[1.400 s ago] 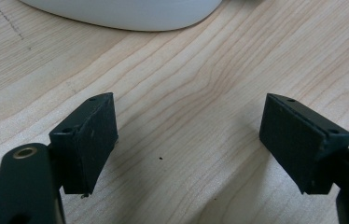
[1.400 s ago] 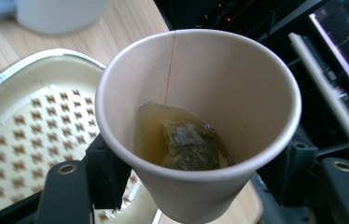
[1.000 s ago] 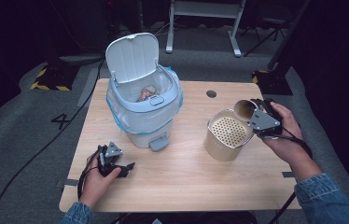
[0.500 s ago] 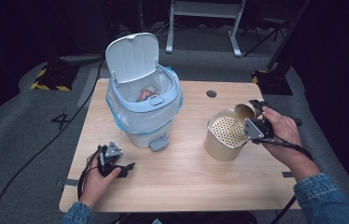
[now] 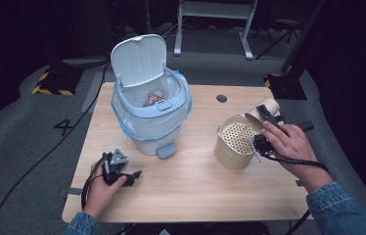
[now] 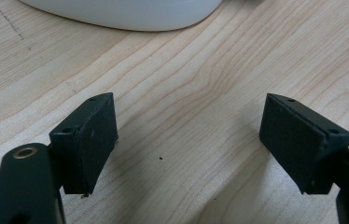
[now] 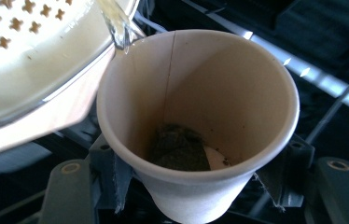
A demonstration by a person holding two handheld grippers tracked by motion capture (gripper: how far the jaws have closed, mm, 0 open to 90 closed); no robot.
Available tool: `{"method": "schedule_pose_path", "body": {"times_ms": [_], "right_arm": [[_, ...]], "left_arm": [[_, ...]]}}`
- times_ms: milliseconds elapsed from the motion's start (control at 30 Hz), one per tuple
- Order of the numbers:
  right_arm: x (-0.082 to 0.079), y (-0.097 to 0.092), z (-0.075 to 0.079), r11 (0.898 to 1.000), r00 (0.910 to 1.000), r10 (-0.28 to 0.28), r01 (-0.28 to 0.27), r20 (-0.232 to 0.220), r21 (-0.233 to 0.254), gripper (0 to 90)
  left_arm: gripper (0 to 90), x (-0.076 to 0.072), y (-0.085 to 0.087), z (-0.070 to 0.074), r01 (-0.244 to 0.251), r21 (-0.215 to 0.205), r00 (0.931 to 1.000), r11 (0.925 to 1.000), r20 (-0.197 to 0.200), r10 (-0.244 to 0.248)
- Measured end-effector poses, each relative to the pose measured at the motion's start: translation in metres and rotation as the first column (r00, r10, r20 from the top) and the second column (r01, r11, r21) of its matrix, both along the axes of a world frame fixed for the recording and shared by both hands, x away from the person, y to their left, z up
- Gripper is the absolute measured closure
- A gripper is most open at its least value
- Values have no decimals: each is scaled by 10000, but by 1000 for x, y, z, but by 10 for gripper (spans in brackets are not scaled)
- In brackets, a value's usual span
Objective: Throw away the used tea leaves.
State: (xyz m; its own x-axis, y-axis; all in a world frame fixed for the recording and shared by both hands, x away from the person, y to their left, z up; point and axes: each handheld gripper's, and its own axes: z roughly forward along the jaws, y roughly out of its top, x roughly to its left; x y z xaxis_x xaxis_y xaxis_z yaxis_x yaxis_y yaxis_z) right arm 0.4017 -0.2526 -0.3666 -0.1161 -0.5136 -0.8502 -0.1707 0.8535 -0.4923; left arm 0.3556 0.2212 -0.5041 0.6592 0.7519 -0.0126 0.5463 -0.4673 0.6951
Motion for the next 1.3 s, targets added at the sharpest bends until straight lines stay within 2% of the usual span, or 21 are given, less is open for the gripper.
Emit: {"method": "schedule_pose_path", "body": {"times_ms": [67, 100, 133, 167, 200, 267, 300, 400, 500, 600, 733, 933, 1033, 1067, 1200, 1233, 1267, 1300], "right_arm": [[-3, 4, -3, 9969, 9986, 233, -196, 474, -768, 362], [-5, 6, -6, 9892, 9953, 418, -289, 879, -1434, 362], [-8, 9, -10, 9756, 9899, 609, -319, 1283, -2174, 362], [-9, 9, -12, 9739, 9883, 684, -365, 1365, -2241, 362], [-10, 10, -13, 9638, 9841, 849, -413, 1563, -2633, 362], [-13, 12, -18, 9334, 9658, 1341, -478, 2220, -3556, 362], [-14, 12, -19, 9275, 9607, 1488, -533, 2346, -3701, 362], [-20, 15, -23, 9040, 9354, 1948, -545, 2951, -4241, 362], [-22, 16, -24, 9036, 9288, 2018, -541, 3107, -4250, 362], [-21, 15, -23, 8994, 9292, 1990, -469, 3115, -4345, 362], [-21, 15, -23, 9037, 9312, 1986, -533, 3056, -4248, 362], [-21, 15, -22, 9012, 9299, 1994, -501, 3092, -4306, 361], [-20, 15, -22, 9089, 9335, 1916, -522, 3032, -4138, 361], [-21, 15, -21, 9072, 9328, 1922, -504, 3048, -4178, 360], [-19, 13, -19, 9260, 9385, 1748, -540, 2978, -3735, 358], [-20, 13, -18, 9271, 9387, 1724, -524, 2984, -3710, 357], [-19, 13, -17, 9325, 9435, 1636, -525, 2881, -3574, 356], [-18, 12, -16, 9436, 9489, 1593, -653, 2722, -3246, 355]], "left_arm": [[195, 0, 0, 0, -4, -1, 10000, 10000, 2, 4], [195, 0, 0, 0, -2, 2, 10000, 10000, 20, 2], [195, 0, 0, 0, -3, -3, 10000, 10000, 17, 3], [196, 0, 0, 0, -3, -1, 10000, 10000, 20, 3], [195, 0, 0, 0, -2, 7, 10000, 10000, 21, 2], [196, 0, 0, 0, 0, 9, 10000, 10000, 24, 0], [196, 0, 0, 0, -2, 8, 10000, 10000, 24, 2], [195, 0, 0, 0, -5, -2, 10000, 10000, 18, 5], [195, 0, 0, 0, -5, 4, 10000, 10000, 24, 5], [195, 0, 0, 0, -3, 6, 10000, 10000, 21, 3], [196, 0, 0, 0, -1, 4, 10000, 10000, 18, 1], [196, 0, 0, 0, -6, -1, 10000, 10000, 17, 6], [195, 0, 0, 0, -6, -1, 10000, 10000, 22, 6], [196, 0, 0, 0, -5, -1, 10000, 10000, 21, 5], [196, 0, 0, 0, -6, 6, 10000, 10000, 21, 6], [196, 0, 0, 0, -3, 0, 10000, 10000, 22, 3], [195, 0, 0, 0, -4, 5, 10000, 10000, 20, 4], [196, 0, 0, 0, -3, 1, 10000, 10000, 17, 3]]}}
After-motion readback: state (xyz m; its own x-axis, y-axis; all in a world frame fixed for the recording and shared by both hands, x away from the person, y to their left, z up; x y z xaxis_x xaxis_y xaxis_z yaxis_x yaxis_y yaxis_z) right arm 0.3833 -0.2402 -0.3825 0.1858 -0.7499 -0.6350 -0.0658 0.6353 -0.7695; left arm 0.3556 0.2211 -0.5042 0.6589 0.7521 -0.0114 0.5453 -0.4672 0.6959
